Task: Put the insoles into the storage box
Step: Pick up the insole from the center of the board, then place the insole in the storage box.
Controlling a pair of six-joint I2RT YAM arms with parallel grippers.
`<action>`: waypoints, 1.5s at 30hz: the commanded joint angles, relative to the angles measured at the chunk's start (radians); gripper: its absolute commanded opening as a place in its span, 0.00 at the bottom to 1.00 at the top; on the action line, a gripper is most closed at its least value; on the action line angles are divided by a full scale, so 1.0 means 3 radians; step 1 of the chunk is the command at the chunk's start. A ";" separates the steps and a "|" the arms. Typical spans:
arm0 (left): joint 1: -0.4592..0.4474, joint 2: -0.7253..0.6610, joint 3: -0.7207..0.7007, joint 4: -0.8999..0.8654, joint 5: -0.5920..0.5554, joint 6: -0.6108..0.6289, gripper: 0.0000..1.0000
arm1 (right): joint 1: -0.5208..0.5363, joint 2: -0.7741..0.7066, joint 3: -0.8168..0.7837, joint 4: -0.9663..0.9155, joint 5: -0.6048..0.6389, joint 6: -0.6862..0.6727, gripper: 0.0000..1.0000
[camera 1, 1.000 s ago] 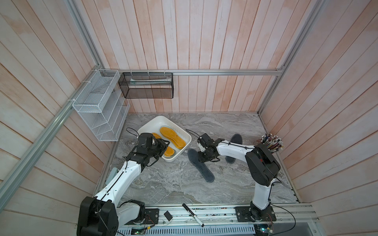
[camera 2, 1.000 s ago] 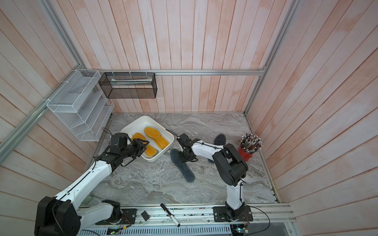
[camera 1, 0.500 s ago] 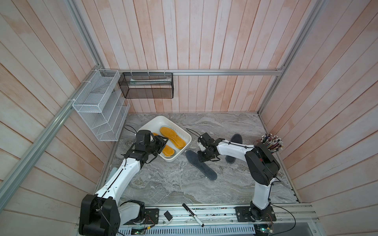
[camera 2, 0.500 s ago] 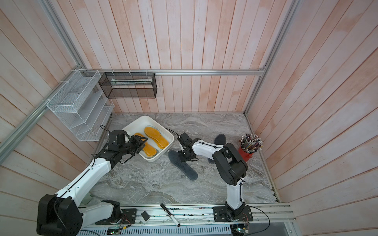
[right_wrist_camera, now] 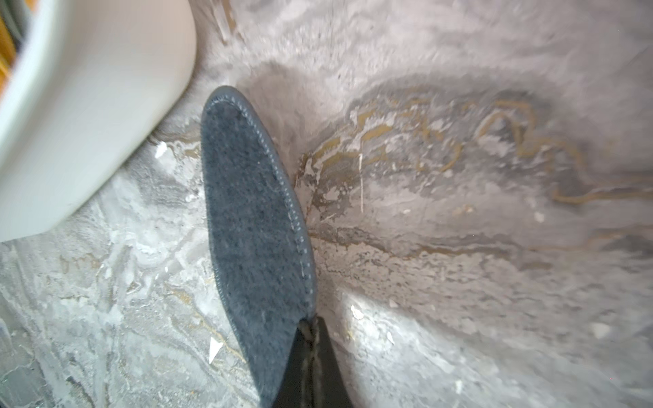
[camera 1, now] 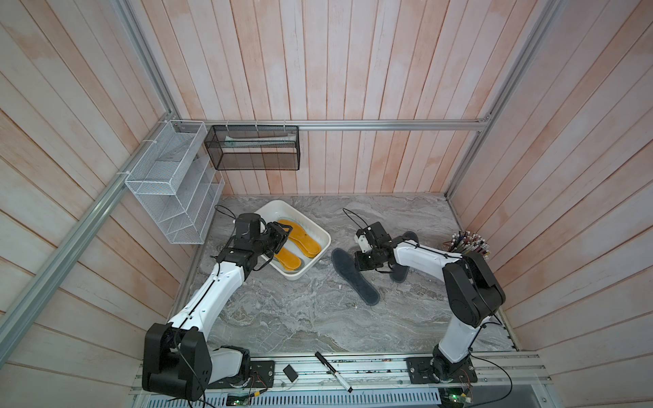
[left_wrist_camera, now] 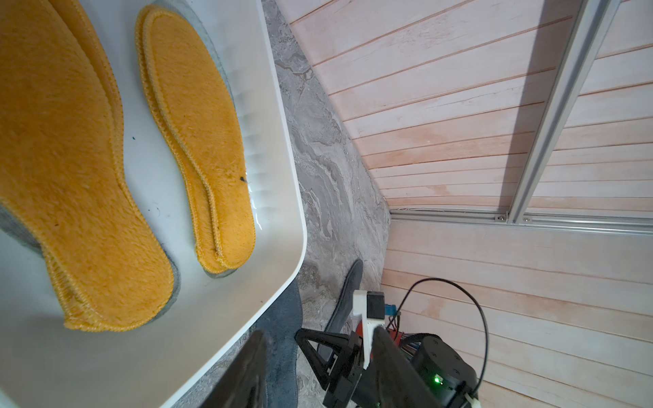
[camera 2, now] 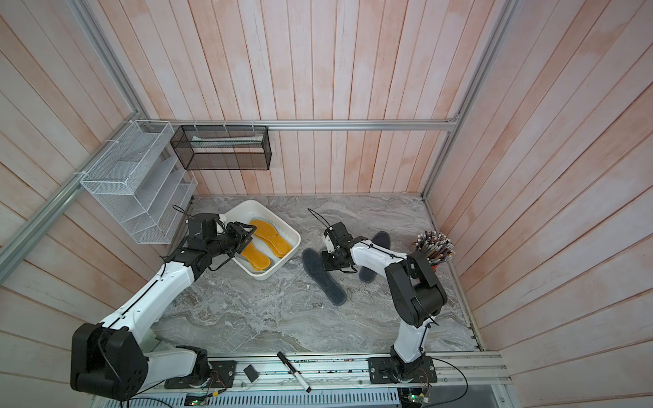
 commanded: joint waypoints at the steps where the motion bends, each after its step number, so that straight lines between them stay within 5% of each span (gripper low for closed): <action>1: 0.0001 0.0040 0.0082 0.0116 -0.0017 -0.0018 0.49 | -0.0086 -0.0187 -0.0060 0.0051 -0.0034 -0.0112 0.00; 12: -0.0054 0.0091 0.0089 0.0298 -0.0017 -0.0052 0.50 | -0.0432 -0.0451 0.0099 0.0067 -0.0287 -0.0219 0.00; 27: -0.0384 0.0267 -0.0160 0.1482 0.0222 0.0319 0.57 | -0.0474 0.0351 0.1894 -0.0073 -0.0928 0.0048 0.00; 45: -0.0832 0.1317 0.0259 0.2471 0.0159 0.0858 0.60 | -0.0413 0.0666 0.2319 0.0081 -0.1407 0.0373 0.00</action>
